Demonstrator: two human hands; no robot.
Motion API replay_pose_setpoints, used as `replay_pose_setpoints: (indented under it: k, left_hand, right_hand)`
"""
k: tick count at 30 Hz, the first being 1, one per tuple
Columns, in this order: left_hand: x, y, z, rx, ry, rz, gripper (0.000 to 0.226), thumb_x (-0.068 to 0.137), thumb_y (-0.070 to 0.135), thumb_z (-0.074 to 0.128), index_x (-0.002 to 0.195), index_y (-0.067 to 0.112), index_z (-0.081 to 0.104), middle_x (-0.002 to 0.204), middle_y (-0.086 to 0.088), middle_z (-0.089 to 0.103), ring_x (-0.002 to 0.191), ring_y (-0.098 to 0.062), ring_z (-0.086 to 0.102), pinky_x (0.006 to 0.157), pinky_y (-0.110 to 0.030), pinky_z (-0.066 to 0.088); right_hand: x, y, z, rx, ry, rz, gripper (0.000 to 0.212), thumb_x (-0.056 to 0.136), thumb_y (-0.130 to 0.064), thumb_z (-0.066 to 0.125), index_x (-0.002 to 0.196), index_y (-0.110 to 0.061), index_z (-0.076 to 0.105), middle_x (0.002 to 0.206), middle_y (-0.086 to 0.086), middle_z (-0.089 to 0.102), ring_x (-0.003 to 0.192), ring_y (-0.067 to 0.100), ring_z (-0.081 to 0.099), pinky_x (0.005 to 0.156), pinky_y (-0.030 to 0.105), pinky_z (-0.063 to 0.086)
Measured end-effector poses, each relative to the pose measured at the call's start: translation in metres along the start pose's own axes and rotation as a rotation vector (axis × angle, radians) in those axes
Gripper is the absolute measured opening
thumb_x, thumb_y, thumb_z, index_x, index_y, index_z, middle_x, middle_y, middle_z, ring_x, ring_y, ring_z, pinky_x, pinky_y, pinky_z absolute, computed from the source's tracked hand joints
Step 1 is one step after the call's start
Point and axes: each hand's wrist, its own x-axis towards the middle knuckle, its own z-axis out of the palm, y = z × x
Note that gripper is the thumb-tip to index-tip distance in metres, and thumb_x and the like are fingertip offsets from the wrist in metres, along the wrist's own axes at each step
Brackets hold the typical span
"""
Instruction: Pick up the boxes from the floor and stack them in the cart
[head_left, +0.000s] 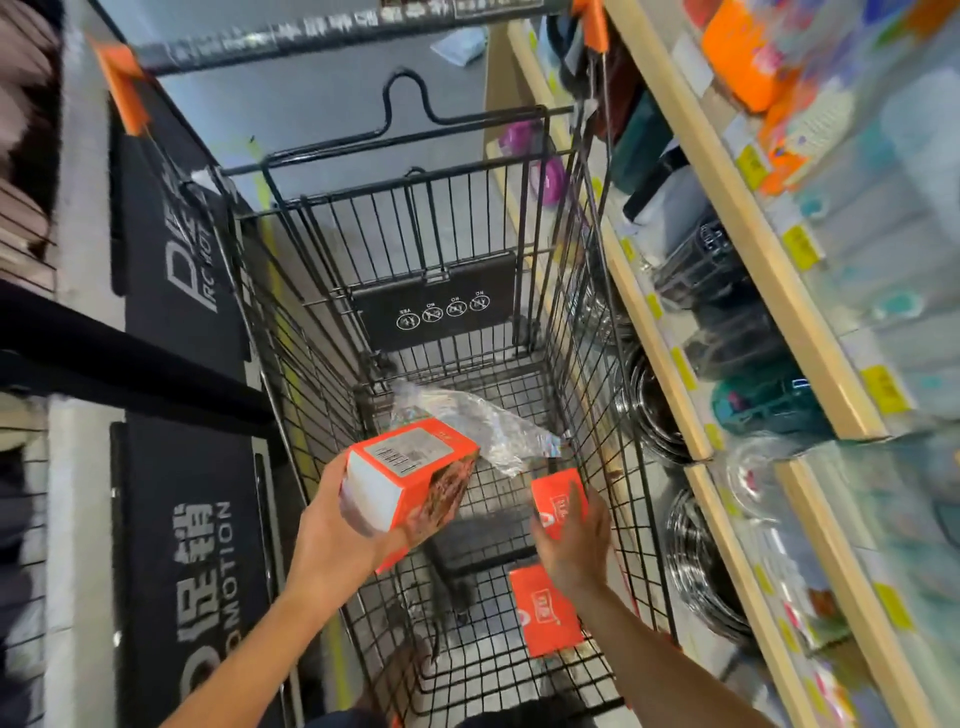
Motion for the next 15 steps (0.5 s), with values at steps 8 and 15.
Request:
replay_pose_setpoints:
  k: [8,15]
  left_hand:
    - [-0.013,0.022,0.012,-0.162,-0.192,-0.047,0.094,0.044,0.034,0.093,0.129,0.035,0.053,0.118,0.01,0.071,0.11,-0.007,0.066,0.088,-0.026,0.056]
    - [-0.021,0.035,0.023,-0.195,-0.454,-0.068,0.082,0.064,0.034,0.087,0.137,0.036,0.05,0.13,0.009,0.066,0.121,-0.01,0.06,0.102,-0.041,0.046]
  right_hand:
    - [-0.018,-0.077,-0.107,0.643,-0.358,-0.263,0.078,0.086,-0.073,0.06,0.152,-0.058,0.02,0.154,-0.027,0.038,0.143,-0.002,0.036,0.121,0.043,0.032]
    - [-0.044,-0.084,-0.134,0.796,-0.333,-0.301,0.073,0.092,-0.048,0.069,0.153,-0.047,0.03,0.142,-0.012,0.058,0.133,0.013,0.055,0.112,0.05,0.044]
